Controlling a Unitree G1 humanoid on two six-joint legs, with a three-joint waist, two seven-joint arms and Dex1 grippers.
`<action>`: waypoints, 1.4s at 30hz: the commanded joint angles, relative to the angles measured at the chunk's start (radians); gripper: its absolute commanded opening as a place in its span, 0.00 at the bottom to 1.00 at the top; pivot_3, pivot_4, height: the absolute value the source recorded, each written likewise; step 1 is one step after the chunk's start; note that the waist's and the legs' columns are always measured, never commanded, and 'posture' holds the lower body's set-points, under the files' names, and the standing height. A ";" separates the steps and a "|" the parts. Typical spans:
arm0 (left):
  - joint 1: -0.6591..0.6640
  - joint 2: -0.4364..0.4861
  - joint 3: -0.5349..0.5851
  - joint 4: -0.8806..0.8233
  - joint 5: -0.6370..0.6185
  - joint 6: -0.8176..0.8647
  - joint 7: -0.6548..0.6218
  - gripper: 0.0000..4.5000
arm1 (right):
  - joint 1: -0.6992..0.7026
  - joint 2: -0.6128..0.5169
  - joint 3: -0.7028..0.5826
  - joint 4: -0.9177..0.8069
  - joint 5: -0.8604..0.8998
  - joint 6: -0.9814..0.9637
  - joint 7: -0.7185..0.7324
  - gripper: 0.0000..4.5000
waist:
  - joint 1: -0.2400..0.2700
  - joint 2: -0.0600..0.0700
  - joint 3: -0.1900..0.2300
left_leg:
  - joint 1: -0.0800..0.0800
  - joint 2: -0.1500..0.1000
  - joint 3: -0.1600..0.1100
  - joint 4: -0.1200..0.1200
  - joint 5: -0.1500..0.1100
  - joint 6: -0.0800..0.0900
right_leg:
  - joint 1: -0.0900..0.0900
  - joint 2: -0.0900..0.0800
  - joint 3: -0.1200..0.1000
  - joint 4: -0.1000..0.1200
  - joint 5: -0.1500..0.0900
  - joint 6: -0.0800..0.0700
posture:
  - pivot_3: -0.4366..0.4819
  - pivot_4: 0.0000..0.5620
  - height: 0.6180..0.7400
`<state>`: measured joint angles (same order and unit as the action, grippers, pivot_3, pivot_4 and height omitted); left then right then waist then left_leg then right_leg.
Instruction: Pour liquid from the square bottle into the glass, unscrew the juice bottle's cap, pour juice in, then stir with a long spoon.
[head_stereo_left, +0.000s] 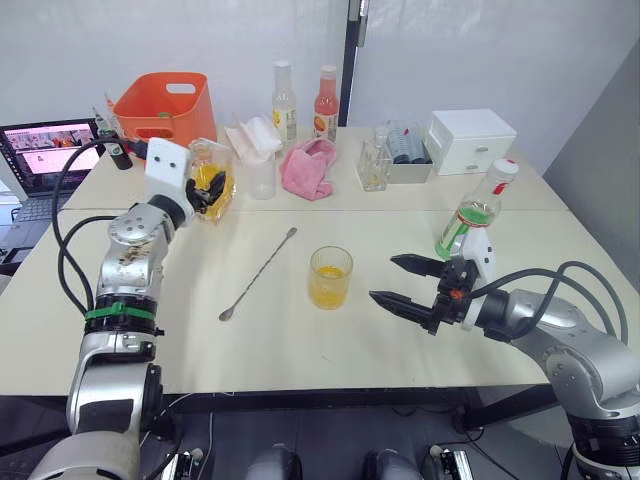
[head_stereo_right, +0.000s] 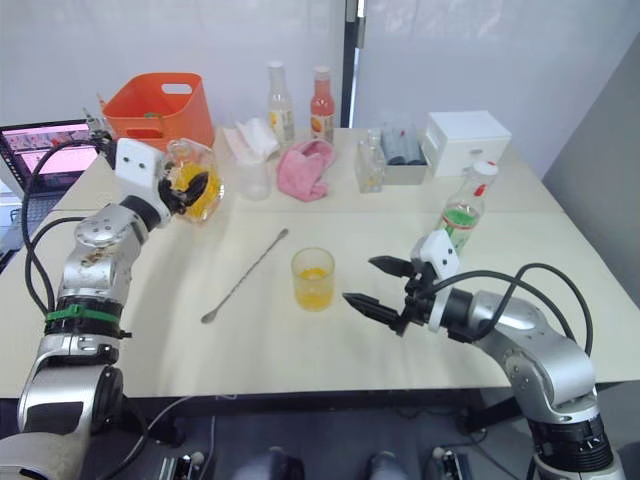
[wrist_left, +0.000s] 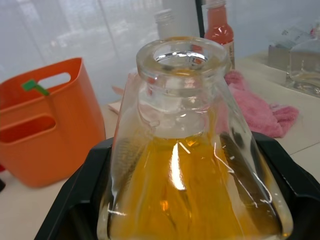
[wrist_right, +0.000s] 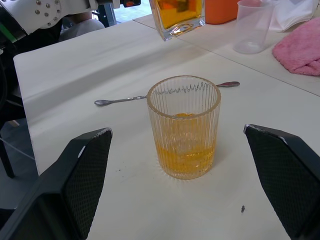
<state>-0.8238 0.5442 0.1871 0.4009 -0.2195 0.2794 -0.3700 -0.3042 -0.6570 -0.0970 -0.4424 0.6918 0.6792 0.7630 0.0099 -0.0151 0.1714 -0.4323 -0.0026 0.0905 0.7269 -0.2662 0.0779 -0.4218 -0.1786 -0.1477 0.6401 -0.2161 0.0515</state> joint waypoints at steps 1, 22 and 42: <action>0.001 -0.004 0.083 -0.178 -0.073 0.086 0.052 0.62 | -0.001 0.001 -0.023 -0.029 0.018 -0.014 0.004 0.99 | 0.001 0.000 0.000 | 0.000 0.000 0.000 0.000 0.000 0.000 | 0.000 0.000 0.000 0.000 0.000 0.000 | 0.48 0.27 0.78; 0.154 -0.046 0.094 -0.051 -0.029 0.017 0.116 0.62 | -0.014 -0.008 -0.028 -0.021 0.030 0.009 0.009 0.99 | 0.005 -0.002 -0.001 | 0.003 0.000 0.000 0.001 0.000 -0.001 | 0.003 0.000 0.001 0.001 0.000 0.000 | 0.48 0.27 0.78; 0.132 -0.063 0.119 -0.016 -0.055 -0.011 0.079 0.99 | -0.004 -0.027 -0.046 -0.017 0.042 0.004 -0.003 1.00 | 0.005 -0.002 -0.003 | 0.006 0.000 0.001 0.001 0.000 -0.001 | 0.004 -0.001 0.003 0.003 0.000 -0.001 | 0.48 0.27 0.78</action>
<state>-0.6889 0.4705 0.2884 0.4409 -0.2604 0.2902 -0.2823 -0.3054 -0.6753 -0.1095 -0.4402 0.7214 0.6893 0.7604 0.0144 -0.0173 0.1688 -0.4259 -0.0024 0.0918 0.7275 -0.2659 0.0771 -0.4181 -0.1794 -0.1445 0.6435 -0.2159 0.0509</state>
